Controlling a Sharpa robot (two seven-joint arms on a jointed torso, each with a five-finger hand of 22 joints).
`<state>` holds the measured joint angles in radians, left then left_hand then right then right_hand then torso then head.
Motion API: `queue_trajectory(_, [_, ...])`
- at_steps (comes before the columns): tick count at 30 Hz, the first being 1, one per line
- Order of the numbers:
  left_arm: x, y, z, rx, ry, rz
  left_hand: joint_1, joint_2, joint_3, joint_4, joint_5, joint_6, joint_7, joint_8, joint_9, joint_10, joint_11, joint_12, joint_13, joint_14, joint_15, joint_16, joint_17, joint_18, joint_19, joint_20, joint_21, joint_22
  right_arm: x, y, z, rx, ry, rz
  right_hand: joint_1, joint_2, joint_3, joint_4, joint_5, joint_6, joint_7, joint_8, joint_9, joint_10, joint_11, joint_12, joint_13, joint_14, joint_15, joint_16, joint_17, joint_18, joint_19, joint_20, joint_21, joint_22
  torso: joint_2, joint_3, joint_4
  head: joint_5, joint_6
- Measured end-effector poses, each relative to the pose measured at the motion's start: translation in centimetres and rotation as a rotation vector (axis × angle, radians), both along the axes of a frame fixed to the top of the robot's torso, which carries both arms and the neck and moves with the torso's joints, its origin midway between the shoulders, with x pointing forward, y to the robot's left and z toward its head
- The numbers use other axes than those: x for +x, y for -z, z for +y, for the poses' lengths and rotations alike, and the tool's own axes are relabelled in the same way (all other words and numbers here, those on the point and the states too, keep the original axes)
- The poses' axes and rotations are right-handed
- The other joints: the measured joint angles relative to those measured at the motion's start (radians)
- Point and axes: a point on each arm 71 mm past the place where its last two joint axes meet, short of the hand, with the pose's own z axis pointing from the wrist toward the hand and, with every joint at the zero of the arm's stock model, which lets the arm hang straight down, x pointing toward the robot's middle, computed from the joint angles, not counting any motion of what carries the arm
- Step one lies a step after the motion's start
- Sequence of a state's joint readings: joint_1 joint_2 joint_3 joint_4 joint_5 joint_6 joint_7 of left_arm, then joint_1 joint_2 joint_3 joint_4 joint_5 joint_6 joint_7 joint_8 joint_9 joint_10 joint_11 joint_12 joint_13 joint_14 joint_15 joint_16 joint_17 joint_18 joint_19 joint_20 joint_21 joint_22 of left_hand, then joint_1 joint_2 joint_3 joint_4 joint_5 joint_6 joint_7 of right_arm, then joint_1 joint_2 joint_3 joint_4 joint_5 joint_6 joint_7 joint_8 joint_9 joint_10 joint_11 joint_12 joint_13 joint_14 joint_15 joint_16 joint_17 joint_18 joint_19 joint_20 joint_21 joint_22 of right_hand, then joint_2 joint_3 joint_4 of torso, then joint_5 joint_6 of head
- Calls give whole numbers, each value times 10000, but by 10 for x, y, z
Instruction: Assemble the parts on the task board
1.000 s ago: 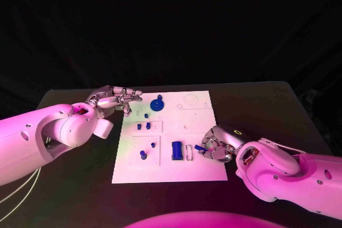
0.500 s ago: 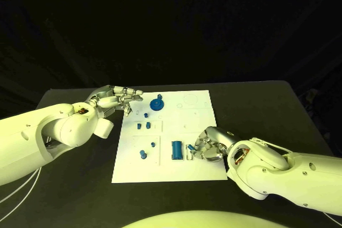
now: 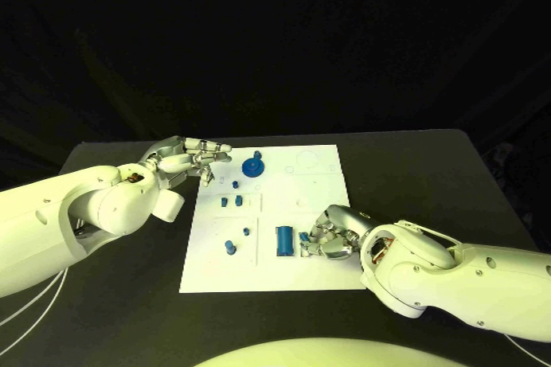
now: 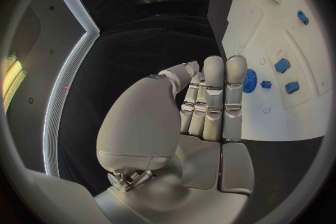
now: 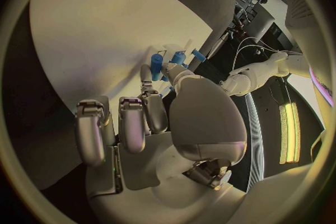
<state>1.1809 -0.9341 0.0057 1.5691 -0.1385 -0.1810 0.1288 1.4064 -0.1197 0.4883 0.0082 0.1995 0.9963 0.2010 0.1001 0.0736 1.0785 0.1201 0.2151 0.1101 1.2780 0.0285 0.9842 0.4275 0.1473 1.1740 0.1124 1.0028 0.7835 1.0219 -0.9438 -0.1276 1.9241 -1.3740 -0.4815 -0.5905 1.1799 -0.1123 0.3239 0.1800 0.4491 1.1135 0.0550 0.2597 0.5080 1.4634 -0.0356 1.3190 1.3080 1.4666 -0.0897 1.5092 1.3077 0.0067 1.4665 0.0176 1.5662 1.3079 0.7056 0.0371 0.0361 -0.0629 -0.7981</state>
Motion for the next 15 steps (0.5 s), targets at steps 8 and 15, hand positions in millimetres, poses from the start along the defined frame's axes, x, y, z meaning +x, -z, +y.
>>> queue_trajectory(8, [0, 0, 1, 7, 1, 12, 0, 0, 0, 0, 0, 0, 0, 0, 0, 0, 0, 0, 0, 0, 0, 0, 1, -1, 0, 0, 0, 0, 0, 1, -1, -84, -34, 49, -342, 4, -372, 258, 234, 326, -249, 36, 25, 21, -21, 157, -1, -37, -36, 38, -1, -1, 0, 0, 0, -1, -4, 0, -1, 11, -19])
queue_trajectory(15, [0, 0, 1, 9, 15, 24, 0, 0, 0, 0, 0, 0, 0, 0, 0, 0, 0, 0, 0, 0, 0, 0, 1, 0, 0, 0, 0, 0, -1, 2, 0, -156, -101, 87, -744, -82, -927, 502, 270, 427, -318, 115, 56, 36, -37, 232, -2, 0, -72, 38, -1, 0, 0, 1, 0, -1, -7, 0, -8, 12, -31])
